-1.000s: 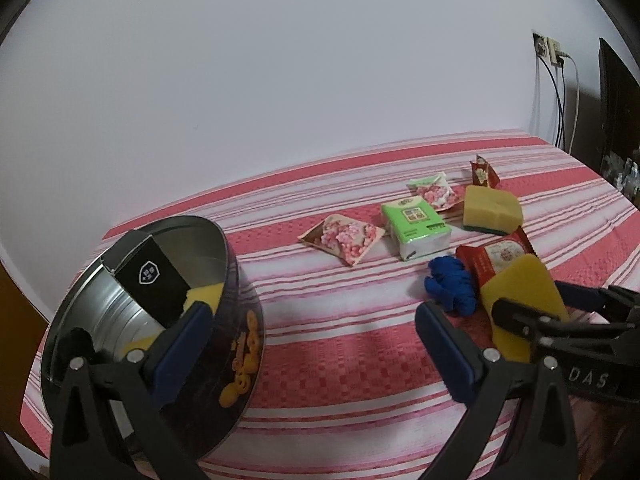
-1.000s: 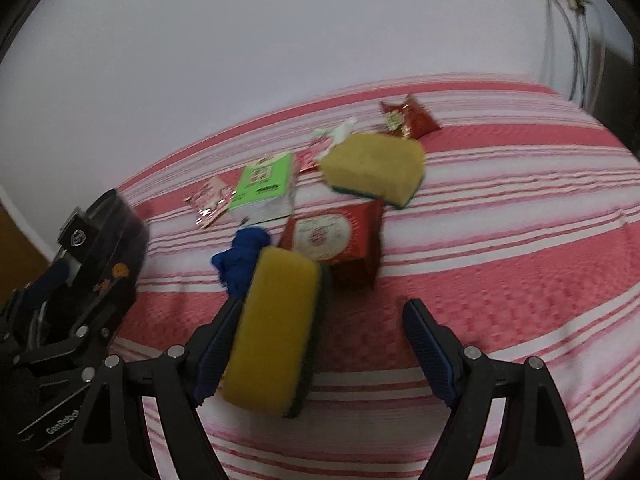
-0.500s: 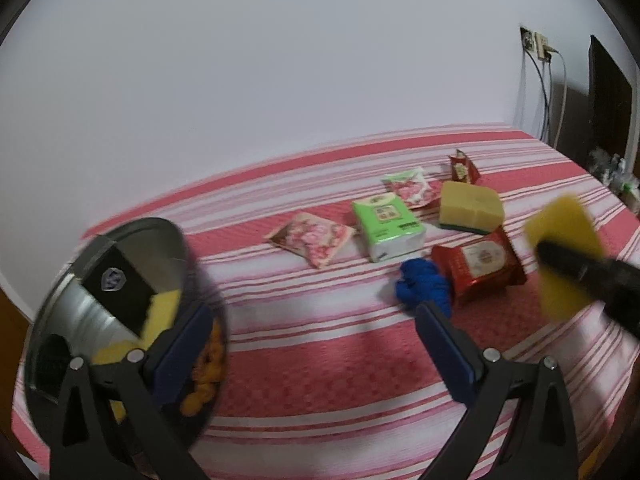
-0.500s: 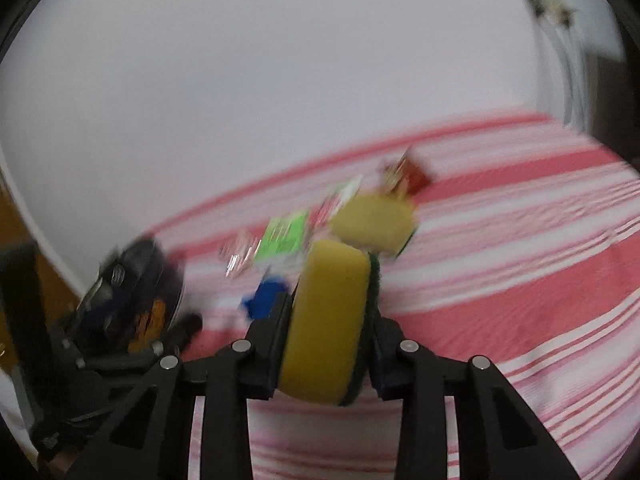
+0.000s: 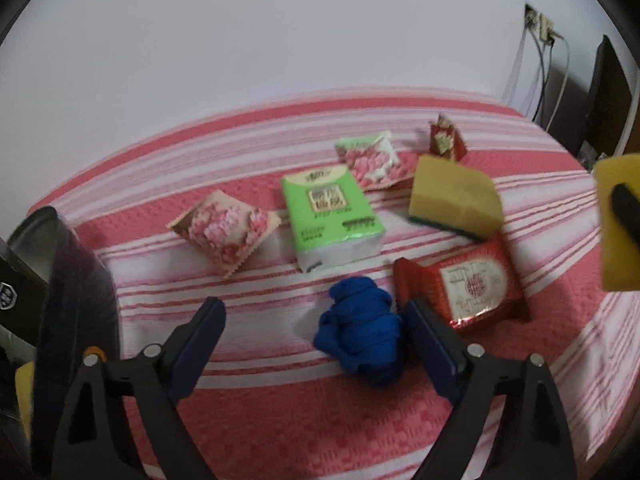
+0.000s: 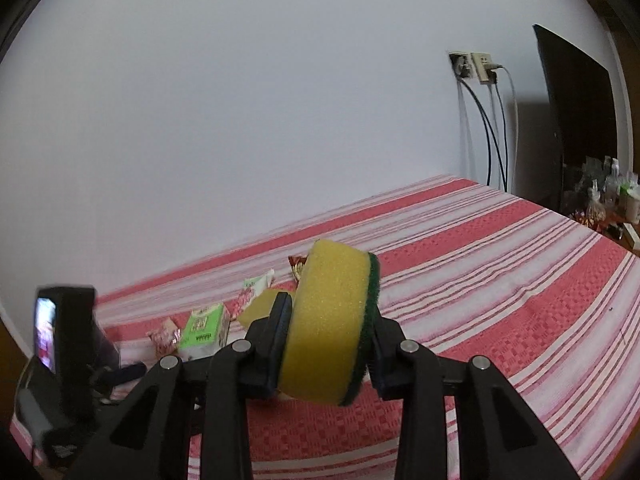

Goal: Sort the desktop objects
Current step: 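Close left tool on the blue fuzzy toy while right tool holds the yellow sponge, then carry the blue toy and yellow sponge over the silver tin with both tools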

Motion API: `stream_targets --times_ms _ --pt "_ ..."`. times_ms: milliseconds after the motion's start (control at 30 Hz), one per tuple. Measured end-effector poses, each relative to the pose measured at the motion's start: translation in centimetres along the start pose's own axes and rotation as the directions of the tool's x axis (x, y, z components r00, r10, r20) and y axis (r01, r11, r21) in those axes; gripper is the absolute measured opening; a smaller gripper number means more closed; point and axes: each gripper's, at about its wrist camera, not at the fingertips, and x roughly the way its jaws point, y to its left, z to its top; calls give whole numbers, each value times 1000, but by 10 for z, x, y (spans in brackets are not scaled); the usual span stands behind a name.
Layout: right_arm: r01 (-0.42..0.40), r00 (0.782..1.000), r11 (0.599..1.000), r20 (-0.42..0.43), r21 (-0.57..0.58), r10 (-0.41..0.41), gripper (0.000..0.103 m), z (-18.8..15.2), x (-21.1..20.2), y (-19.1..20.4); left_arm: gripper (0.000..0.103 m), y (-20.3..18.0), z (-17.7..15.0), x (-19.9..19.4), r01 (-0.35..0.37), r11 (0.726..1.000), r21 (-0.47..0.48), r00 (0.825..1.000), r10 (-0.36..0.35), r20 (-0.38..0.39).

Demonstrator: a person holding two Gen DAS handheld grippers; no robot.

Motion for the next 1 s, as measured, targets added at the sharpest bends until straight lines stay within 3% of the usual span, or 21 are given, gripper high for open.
stream_targets --times_ms 67,167,233,267,300,533,700,833,1000 --pt "-8 1000 1000 -8 -5 8 37 0 1 0 85 6 1 5 53 997 -48 998 -54 -20" --pt "-8 1000 1000 -11 -22 8 37 0 3 4 75 8 1 7 45 997 -66 999 -46 -16" --pt "-9 1000 999 -8 -35 9 37 -1 2 5 60 6 1 6 57 997 -57 998 -57 -6" --pt "-8 1000 999 -6 -37 8 37 0 1 5 44 5 0 5 63 997 -51 998 -63 1" --pt "-8 1000 999 -5 -37 7 37 0 1 4 38 4 0 3 67 997 -46 998 -67 6" --pt "9 1000 1000 6 -17 -9 37 0 1 1 38 8 -4 -1 92 994 -62 996 -91 23" --pt "19 1000 999 2 -26 -19 37 1 2 4 38 9 -5 -20 63 996 -61 992 -56 115" --pt "40 999 998 25 -46 -39 37 1 -2 8 38 1 -11 -46 12 1000 -24 969 -6 246" --pt "58 996 995 69 -81 -52 37 1 -10 15 38 -6 -14 -63 -38 999 11 943 32 332"
